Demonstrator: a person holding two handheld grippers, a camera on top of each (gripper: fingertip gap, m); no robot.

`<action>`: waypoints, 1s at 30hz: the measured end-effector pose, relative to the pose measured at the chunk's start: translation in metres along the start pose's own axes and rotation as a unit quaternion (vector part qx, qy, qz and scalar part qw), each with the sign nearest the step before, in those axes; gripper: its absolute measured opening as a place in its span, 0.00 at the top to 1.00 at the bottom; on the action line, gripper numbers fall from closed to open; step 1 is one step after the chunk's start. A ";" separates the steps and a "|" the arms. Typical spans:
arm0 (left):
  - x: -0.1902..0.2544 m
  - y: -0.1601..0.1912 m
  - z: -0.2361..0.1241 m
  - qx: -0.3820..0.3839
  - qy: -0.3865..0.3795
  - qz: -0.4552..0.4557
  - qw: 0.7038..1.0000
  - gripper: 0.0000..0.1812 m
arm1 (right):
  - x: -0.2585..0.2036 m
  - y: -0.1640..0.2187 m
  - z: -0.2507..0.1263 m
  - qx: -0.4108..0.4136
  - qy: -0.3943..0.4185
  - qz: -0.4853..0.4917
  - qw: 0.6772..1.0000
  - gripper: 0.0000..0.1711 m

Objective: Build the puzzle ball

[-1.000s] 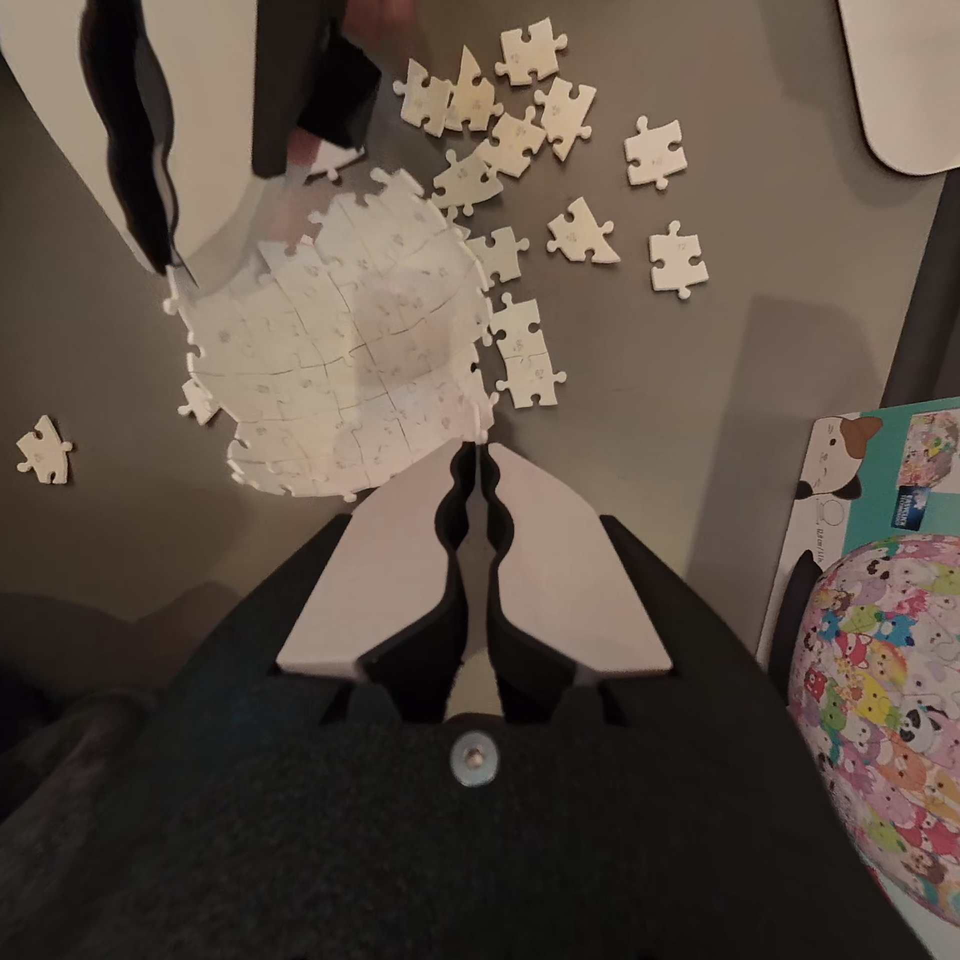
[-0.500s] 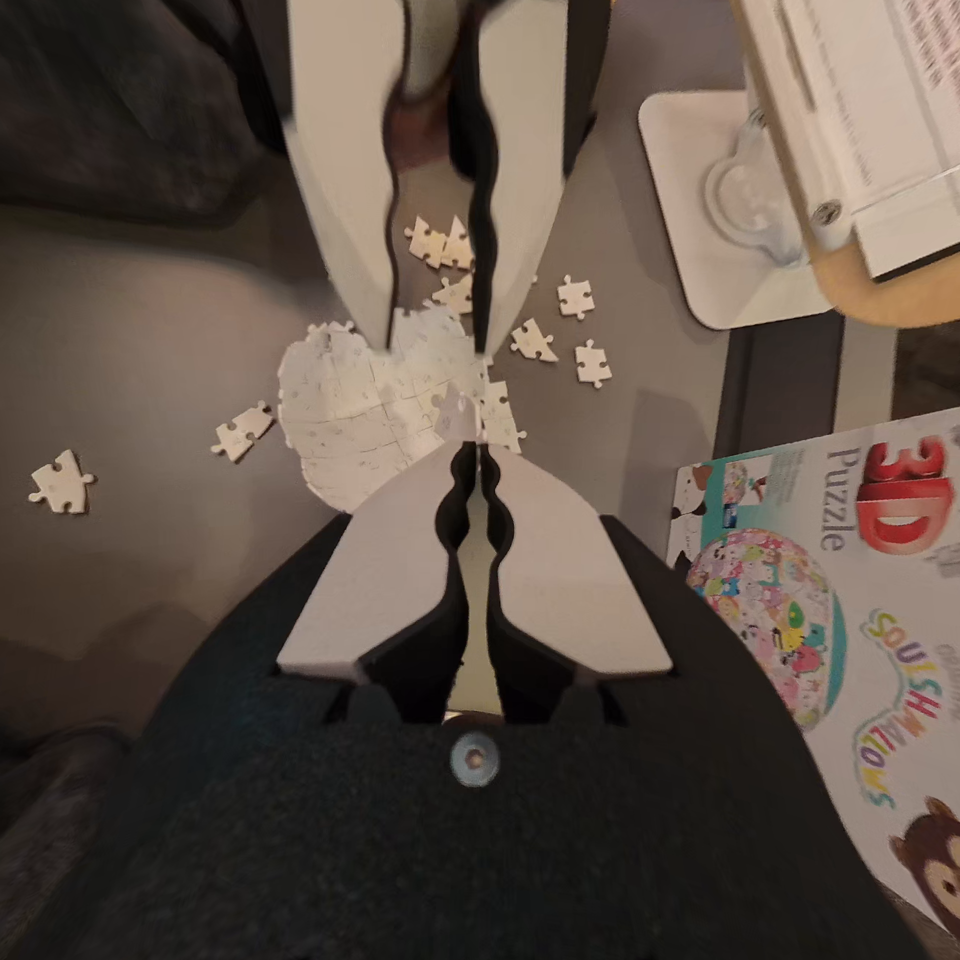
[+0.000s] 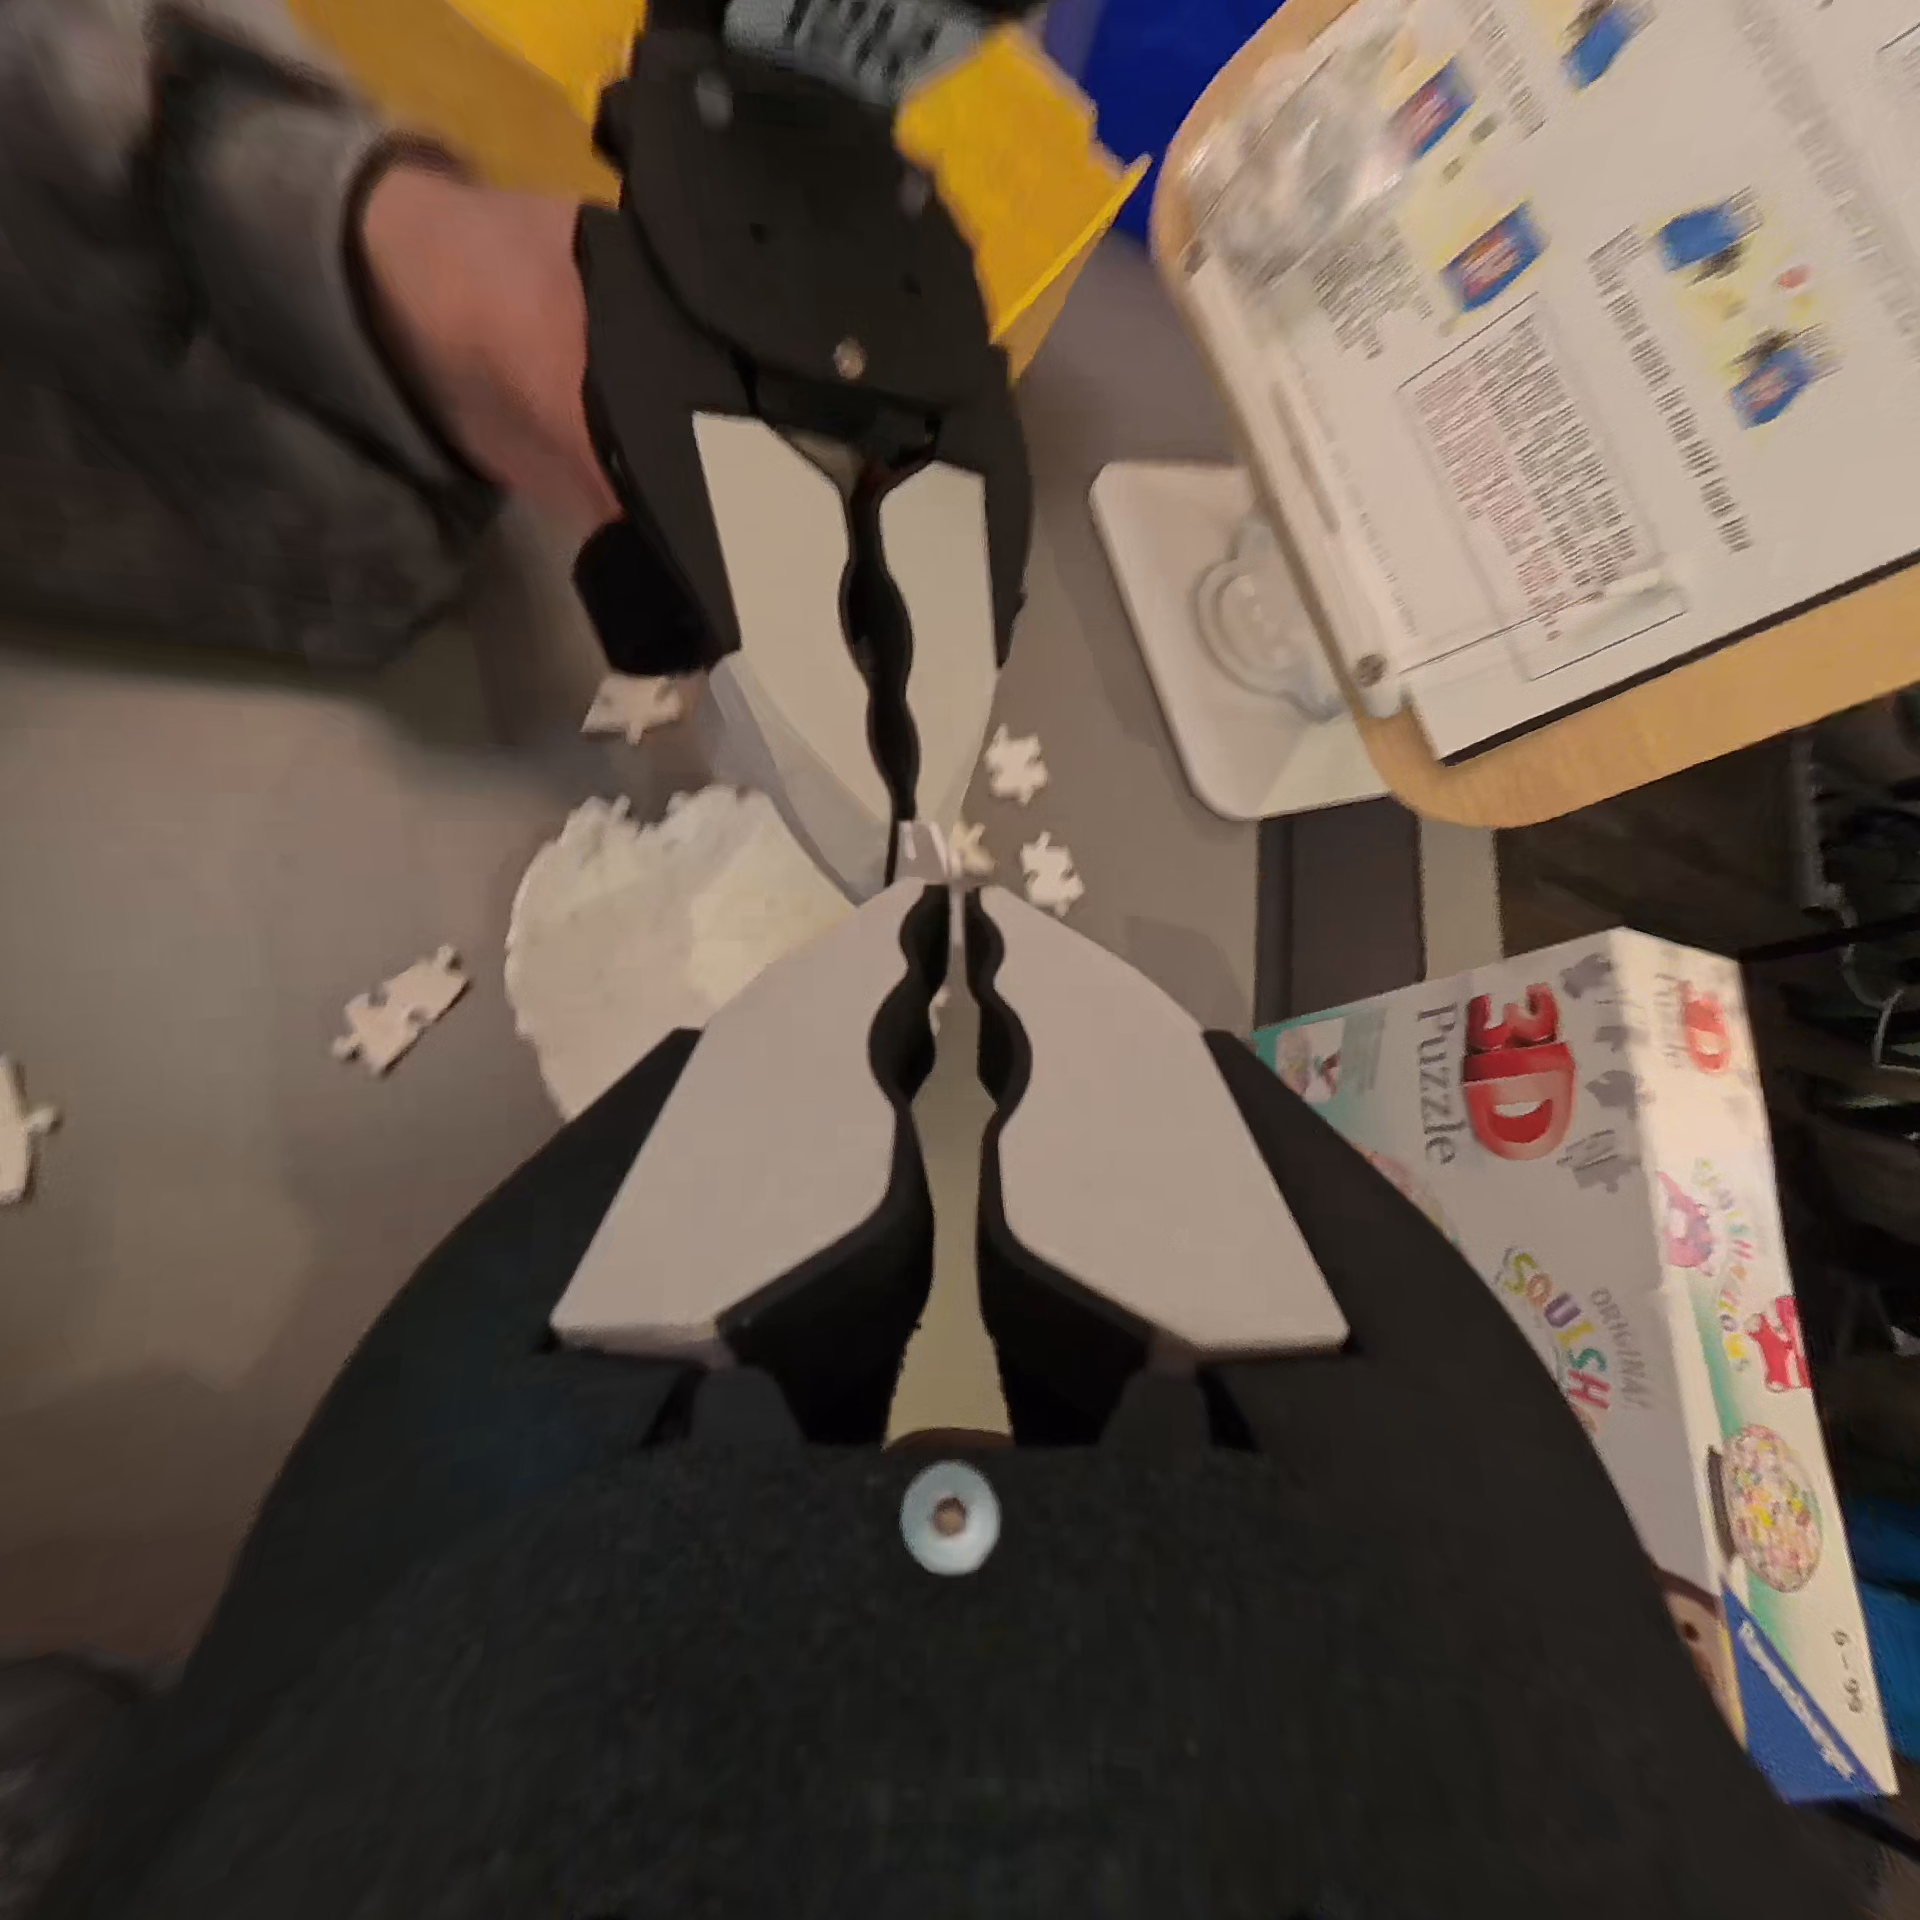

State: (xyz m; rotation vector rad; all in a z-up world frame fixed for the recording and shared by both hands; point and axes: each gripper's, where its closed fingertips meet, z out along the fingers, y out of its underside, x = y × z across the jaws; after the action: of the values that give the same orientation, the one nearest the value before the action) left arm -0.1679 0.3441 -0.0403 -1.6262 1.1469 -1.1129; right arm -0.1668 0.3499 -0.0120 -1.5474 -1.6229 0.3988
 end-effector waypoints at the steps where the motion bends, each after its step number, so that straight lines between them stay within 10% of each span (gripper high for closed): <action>1: -0.004 -0.009 -0.005 0.041 0.007 -0.035 0.999 0.99 | 0.008 -0.006 -0.002 0.032 0.017 0.015 0.999 0.98; 8: -0.016 -0.036 -0.034 0.187 0.040 -0.121 0.974 0.99 | 0.030 -0.025 0.013 0.155 -0.005 0.186 0.970 0.85; 15: -0.013 -0.037 -0.033 0.199 0.055 -0.125 0.970 0.99 | 0.021 -0.039 0.020 0.215 -0.072 0.217 0.949 0.98; 30: -0.048 0.007 -0.037 0.076 -0.052 -0.053 0.994 0.82 | 0.018 0.033 0.049 0.065 -0.093 0.233 0.966 0.99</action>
State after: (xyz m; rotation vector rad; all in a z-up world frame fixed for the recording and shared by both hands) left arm -0.2137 0.3841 -0.0471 -1.6204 0.8958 -1.1404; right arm -0.1789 0.3882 -0.0590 -1.8275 -1.3239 0.9091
